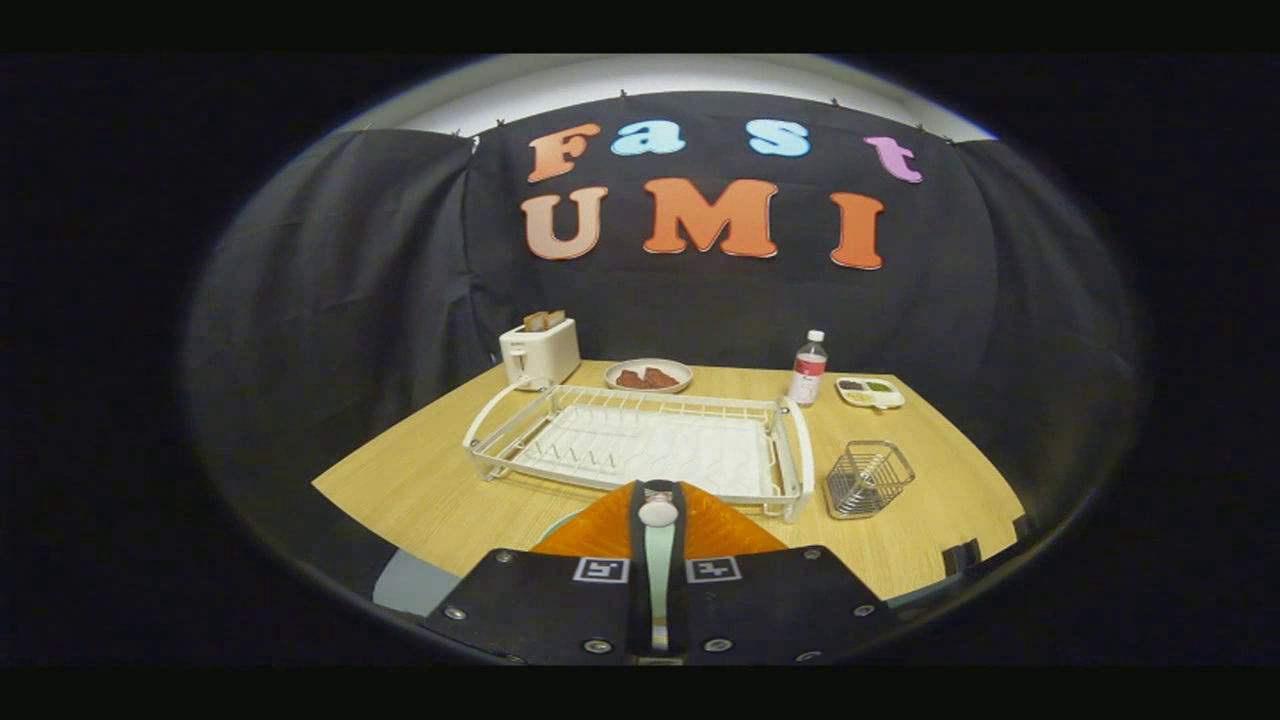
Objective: Take the plate from the dish rack, then take the spoon from the basket and place it into the plate.
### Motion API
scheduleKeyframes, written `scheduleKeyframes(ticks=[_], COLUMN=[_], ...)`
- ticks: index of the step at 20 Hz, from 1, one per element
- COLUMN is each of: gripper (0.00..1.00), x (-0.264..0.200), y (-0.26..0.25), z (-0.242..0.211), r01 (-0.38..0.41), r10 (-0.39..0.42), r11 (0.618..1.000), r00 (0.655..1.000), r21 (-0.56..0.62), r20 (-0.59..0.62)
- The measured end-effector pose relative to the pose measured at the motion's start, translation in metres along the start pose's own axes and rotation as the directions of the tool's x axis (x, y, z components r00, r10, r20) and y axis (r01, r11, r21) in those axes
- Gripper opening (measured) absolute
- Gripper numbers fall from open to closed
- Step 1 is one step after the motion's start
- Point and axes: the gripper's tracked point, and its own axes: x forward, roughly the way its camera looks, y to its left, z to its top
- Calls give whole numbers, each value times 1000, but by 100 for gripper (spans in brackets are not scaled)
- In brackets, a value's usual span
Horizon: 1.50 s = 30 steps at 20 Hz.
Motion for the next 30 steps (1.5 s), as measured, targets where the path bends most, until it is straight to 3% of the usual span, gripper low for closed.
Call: scheduleKeyframes(ticks=[6,15,19,22,23,24,26,30], gripper=[6,6,14,38,49,67,84,96], x=[22,50,54,56,56,55,55,49], y=[21,26,19,3,-2,-9,-27,-63], z=[-32,-63,-70,-73,-68,-62,-46,-5], r01=[-68,-103,-90,-40,-24,-9,29,97], r10=[65,90,76,31,18,5,-31,-94], r11=[997,990,992,998,999,1000,999,995], r00=[995,988,985,982,983,984,988,991], r21=[-32,-99,-84,-45,-31,-21,-17,28], r20=[-74,-130,-156,-186,-182,-176,-150,-93])
